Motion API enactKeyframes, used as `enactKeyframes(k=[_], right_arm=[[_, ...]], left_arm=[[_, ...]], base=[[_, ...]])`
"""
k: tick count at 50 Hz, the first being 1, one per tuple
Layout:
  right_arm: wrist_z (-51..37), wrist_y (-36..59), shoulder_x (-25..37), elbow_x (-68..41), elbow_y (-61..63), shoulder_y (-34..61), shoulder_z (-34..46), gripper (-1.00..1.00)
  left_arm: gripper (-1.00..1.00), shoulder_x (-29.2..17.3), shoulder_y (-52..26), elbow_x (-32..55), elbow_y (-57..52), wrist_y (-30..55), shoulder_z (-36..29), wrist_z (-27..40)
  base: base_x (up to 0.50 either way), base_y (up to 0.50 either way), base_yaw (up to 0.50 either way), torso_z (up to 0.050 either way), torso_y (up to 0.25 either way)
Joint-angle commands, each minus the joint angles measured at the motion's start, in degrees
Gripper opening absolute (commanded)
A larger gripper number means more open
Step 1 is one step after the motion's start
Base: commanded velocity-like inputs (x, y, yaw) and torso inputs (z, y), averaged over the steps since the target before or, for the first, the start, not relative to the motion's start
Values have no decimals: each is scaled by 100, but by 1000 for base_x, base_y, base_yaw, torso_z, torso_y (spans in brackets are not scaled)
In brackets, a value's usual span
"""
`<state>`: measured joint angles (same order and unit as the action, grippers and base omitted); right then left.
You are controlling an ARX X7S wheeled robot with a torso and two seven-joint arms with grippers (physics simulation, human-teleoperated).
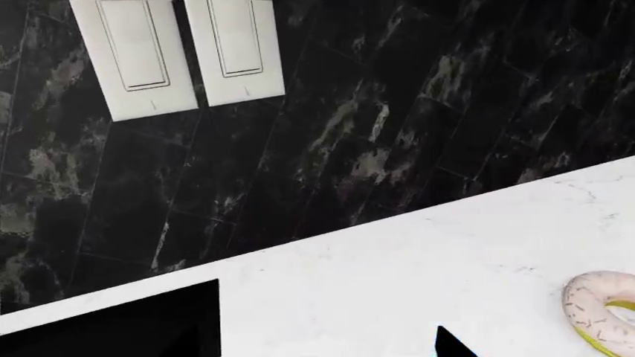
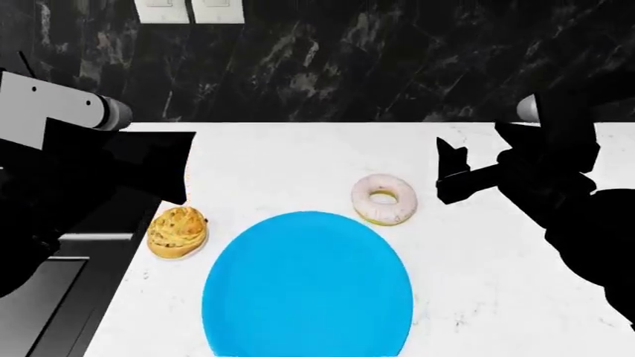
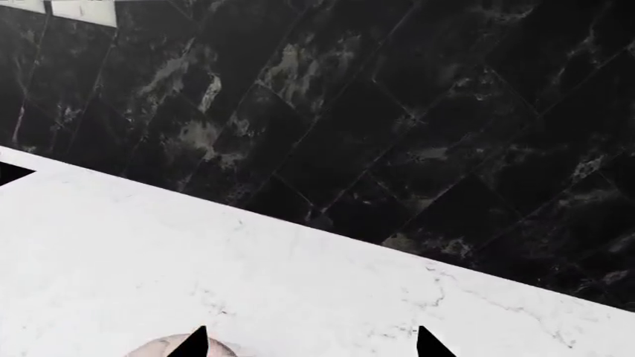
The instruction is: Place the pastries on the plates.
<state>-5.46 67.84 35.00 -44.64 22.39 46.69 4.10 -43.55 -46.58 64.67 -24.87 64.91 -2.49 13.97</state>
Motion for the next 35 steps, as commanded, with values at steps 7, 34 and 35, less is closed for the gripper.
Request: enactKeyframes(k=[7, 34, 35], right_arm=[[-62, 581, -199, -98, -538, 546, 374, 100], [2462, 723, -1544, 1192, -5550, 3878, 4018, 100], [2490, 682, -1578, 1247, -5692, 3931, 4084, 100]], left_arm=[[100, -66, -162, -115, 147, 17, -234, -170], [100, -52, -124, -236, 246, -53, -403, -153], [100, -43, -113, -249, 245, -70, -418, -162]], base=[[45, 0, 0, 0, 0], [0, 0, 0, 0, 0], [0, 0, 0, 0, 0]])
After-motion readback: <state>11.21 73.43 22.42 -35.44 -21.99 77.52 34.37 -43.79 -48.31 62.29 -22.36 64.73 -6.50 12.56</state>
